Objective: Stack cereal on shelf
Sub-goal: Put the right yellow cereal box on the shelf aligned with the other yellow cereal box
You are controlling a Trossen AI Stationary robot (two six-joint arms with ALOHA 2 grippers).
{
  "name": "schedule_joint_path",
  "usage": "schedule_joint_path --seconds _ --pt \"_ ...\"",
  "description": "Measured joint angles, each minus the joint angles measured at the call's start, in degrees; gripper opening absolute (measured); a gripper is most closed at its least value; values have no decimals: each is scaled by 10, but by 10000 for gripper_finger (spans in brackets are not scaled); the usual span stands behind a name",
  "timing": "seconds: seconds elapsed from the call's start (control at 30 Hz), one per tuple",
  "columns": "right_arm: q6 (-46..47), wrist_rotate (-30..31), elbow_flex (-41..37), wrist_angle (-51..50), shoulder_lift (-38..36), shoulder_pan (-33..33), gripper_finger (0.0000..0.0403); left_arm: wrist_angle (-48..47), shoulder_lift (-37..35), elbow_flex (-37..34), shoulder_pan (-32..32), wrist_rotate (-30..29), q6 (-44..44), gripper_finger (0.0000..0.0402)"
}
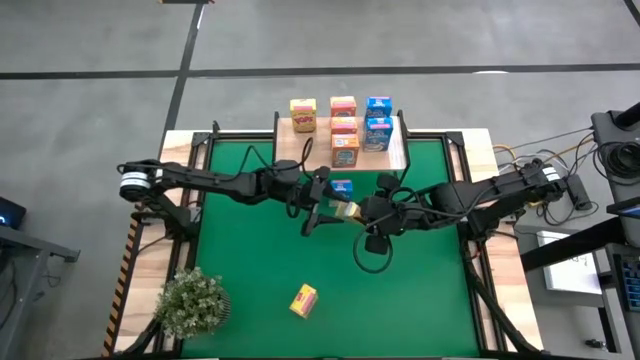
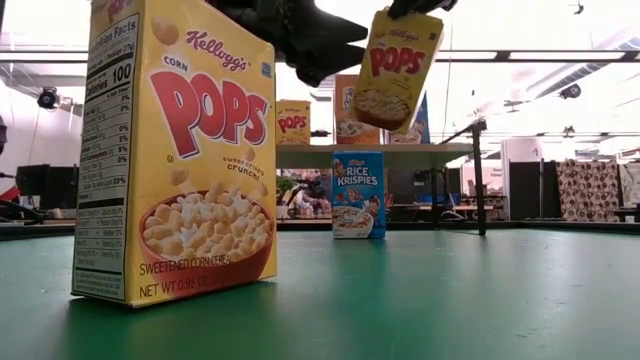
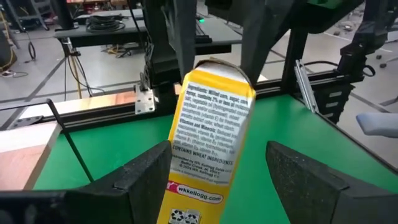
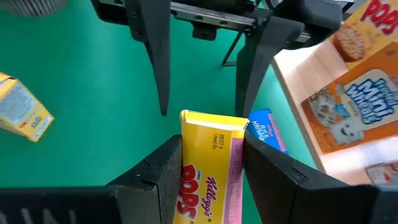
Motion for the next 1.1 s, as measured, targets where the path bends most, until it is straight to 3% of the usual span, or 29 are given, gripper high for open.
schedule_joint_path --seconds 0.77,1.1 --pt "-4 -34 -3 -6 0 0 136 52 42 0 1 19 18 250" --pt "-4 -38 -3 -6 0 0 137 54 44 0 1 20 24 209"
